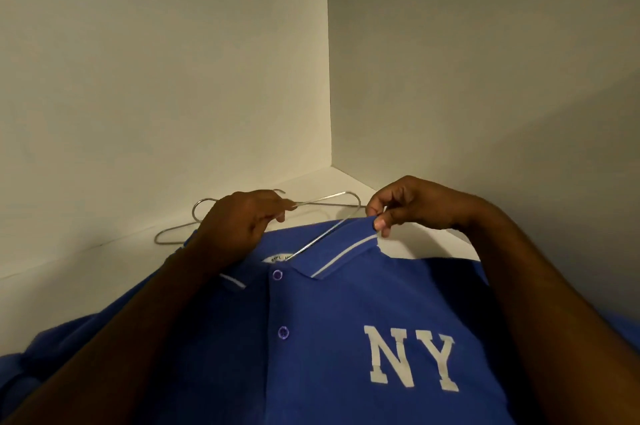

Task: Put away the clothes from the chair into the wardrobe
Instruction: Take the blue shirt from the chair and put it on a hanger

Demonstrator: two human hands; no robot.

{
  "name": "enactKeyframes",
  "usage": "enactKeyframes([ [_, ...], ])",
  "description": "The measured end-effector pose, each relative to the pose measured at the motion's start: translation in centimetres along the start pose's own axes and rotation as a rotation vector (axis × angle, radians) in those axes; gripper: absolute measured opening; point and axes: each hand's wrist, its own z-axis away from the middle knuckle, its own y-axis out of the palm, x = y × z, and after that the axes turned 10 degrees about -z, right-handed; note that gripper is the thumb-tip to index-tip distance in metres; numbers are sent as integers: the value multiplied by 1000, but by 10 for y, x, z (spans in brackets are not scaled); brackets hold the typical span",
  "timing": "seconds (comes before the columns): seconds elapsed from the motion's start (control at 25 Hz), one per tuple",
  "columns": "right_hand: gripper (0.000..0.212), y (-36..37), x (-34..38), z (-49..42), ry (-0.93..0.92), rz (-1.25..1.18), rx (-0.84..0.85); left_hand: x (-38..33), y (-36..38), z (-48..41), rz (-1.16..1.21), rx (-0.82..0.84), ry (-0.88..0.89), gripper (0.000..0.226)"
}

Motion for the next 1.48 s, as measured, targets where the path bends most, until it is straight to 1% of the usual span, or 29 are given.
enactKeyframes([
  [0.08,14,-7,-2,4,-20,-7,-126,0,5,7,45,91,85,43],
  [0.16,18,-3,1,2,-64,-19,-192,-4,7,9,105,184,103,44],
  [0.2,19,3,3,-1,-94,-27,-206,-7,7,8,78,195,127,43],
  [0.32,16,24,12,-17,-198,-14,-237,-19,12,6,-101,125,217,35],
  [0.4,11,37,16,-24,-228,84,-192,-34,19,4,-153,64,241,30],
  [0.48,8,43,17,-25,-204,125,-116,-47,21,2,-141,19,267,27],
  [0.52,7,44,18,-23,-183,91,-75,-46,17,0,-119,-5,248,27],
  [0.56,5,43,19,-21,-167,69,-49,-38,11,-1,-77,-45,171,29],
  [0.6,8,43,20,-19,-164,78,-63,-25,4,2,-13,-88,42,34],
  [0.68,22,44,21,-19,-166,195,-183,6,-5,18,89,-195,-267,42],
  [0.72,25,46,22,-20,-157,275,-242,20,-4,27,123,-220,-412,45],
  [0.76,25,52,25,-23,-138,360,-283,31,-1,35,165,-187,-521,49],
  [0.8,22,60,27,-27,-114,435,-308,36,5,40,207,-112,-571,54],
  [0.88,19,79,32,-38,-70,533,-306,35,17,43,272,41,-522,61],
  [0.92,20,89,34,-44,-58,577,-286,33,21,42,286,67,-479,62],
  [1.0,25,104,35,-60,-48,643,-268,33,21,39,287,48,-422,61],
  [1.12,31,119,35,-78,9,654,-331,33,23,38,304,13,-377,62],
  [1.24,26,123,30,-81,66,665,-382,32,24,38,311,25,-376,68],
  [1.28,24,118,30,-78,77,665,-423,33,24,38,317,35,-383,68],
  [1.4,21,90,24,-68,70,632,-663,40,29,36,306,76,-383,71],
  [1.48,20,75,18,-61,122,590,-747,46,39,35,232,81,-359,64],
])
